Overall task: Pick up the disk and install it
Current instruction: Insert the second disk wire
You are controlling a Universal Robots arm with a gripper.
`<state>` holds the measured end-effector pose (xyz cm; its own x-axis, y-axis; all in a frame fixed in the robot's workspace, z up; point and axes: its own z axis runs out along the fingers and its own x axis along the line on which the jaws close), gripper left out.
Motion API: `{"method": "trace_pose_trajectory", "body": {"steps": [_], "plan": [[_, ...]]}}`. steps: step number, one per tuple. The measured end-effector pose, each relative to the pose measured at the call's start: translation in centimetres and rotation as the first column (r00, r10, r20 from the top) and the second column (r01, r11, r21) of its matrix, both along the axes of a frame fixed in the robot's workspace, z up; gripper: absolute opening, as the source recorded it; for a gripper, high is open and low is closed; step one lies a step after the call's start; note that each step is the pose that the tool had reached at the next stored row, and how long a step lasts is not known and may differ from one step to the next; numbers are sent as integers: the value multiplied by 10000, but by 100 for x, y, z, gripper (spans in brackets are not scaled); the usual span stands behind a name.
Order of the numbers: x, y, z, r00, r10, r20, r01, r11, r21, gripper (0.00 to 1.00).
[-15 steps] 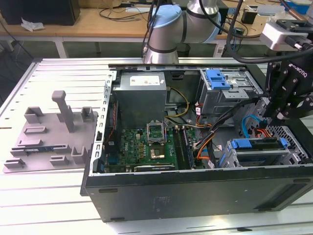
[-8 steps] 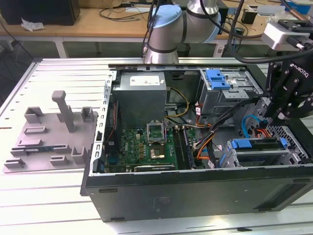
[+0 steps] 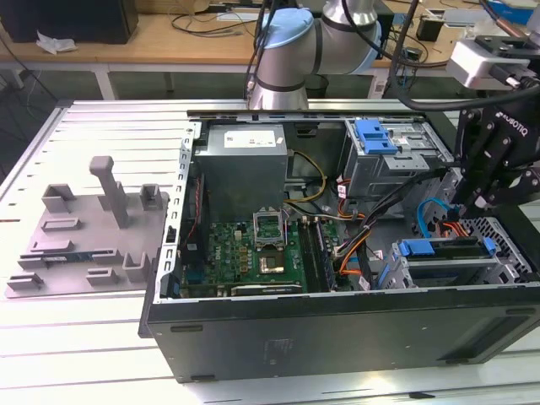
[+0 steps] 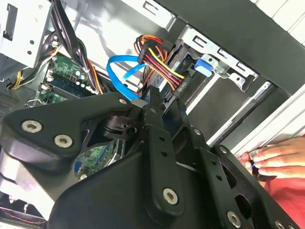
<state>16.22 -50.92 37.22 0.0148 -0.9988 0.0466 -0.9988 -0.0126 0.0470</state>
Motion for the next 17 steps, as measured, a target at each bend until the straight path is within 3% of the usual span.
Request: {"method": "trace_pose_trajectory", "body": {"steps": [3,6,8,17], "plan": [[-83,-1,-37,10000,0,0,0,10000,-2,30],[-85,-12,-77,10000,0,0,0,10000,-1,29],[-85,-17,-84,10000,0,0,0,10000,2,16],[-85,-33,-86,10000,0,0,0,10000,26,16]]}}
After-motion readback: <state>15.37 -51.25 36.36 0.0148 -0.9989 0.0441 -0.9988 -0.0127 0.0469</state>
